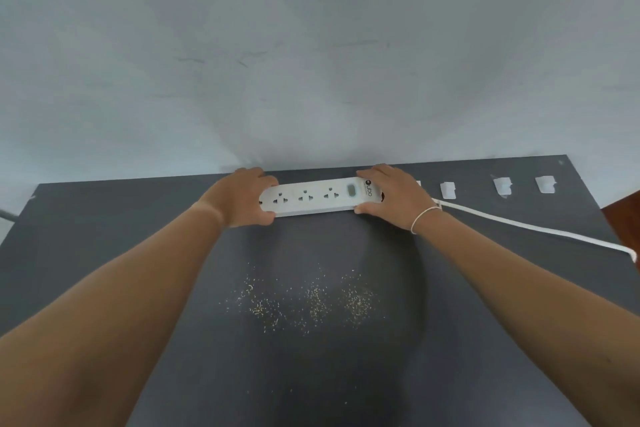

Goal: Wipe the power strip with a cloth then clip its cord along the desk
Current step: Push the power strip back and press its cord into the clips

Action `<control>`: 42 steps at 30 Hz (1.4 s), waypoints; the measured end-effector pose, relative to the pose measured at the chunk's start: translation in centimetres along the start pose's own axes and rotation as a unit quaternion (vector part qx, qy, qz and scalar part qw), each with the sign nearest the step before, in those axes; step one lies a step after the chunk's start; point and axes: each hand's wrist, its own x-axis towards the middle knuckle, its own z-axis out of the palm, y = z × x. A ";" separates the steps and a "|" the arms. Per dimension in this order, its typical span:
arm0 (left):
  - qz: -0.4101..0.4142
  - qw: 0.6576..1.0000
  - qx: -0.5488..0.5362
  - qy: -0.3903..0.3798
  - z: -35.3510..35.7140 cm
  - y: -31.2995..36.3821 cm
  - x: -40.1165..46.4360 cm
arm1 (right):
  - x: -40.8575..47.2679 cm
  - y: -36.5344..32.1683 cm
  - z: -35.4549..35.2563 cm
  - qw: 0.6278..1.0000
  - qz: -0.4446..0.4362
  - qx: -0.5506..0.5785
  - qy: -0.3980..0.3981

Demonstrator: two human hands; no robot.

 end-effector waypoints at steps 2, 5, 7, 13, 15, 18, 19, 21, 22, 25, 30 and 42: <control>-0.002 1.000 0.000 -0.003 0.0 -0.1 0.3 | -0.2 0.3 0.1 0.999 -0.007 -0.023 0.023; -0.010 1.000 -0.004 -0.008 0.0 0.0 0.3 | -1.1 1.3 -0.1 0.998 -0.012 -0.010 0.065; -0.017 1.000 -0.007 -0.013 0.0 0.1 0.2 | -1.9 2.3 -0.5 0.996 -0.007 -0.013 0.088; -0.038 0.999 -0.021 -0.022 -0.3 1.2 0.1 | -4.4 5.5 -1.2 0.991 0.021 -0.043 0.127; -0.048 0.998 -0.020 -0.026 -0.5 1.8 0.2 | -4.8 6.2 -1.2 0.990 0.039 -0.050 0.126; -0.050 0.998 -0.011 -0.031 -0.7 2.8 0.5 | -5.1 6.7 -0.9 0.990 0.064 -0.037 0.122; -0.046 0.998 -0.007 -0.031 -0.7 3.3 0.7 | -5.1 6.8 -0.8 0.990 0.072 -0.032 0.120; -0.033 0.999 0.004 -0.027 -0.8 4.5 1.1 | -5.1 7.0 -0.6 0.989 0.086 -0.022 0.118; -0.025 0.999 0.008 -0.023 -0.8 5.2 1.3 | -5.0 7.0 -0.6 0.989 0.090 -0.014 0.120; 0.014 1.000 -0.002 -0.012 -1.0 8.2 2.3 | -4.9 6.9 -0.8 0.988 0.089 0.002 0.128; 0.079 0.995 -0.065 -0.017 -0.4 13.6 3.8 | -4.8 7.1 -1.2 0.988 0.079 -0.001 0.130; 0.077 0.994 -0.072 -0.001 0.2 14.3 4.7 | -5.8 10.5 -4.1 0.996 0.046 0.014 0.074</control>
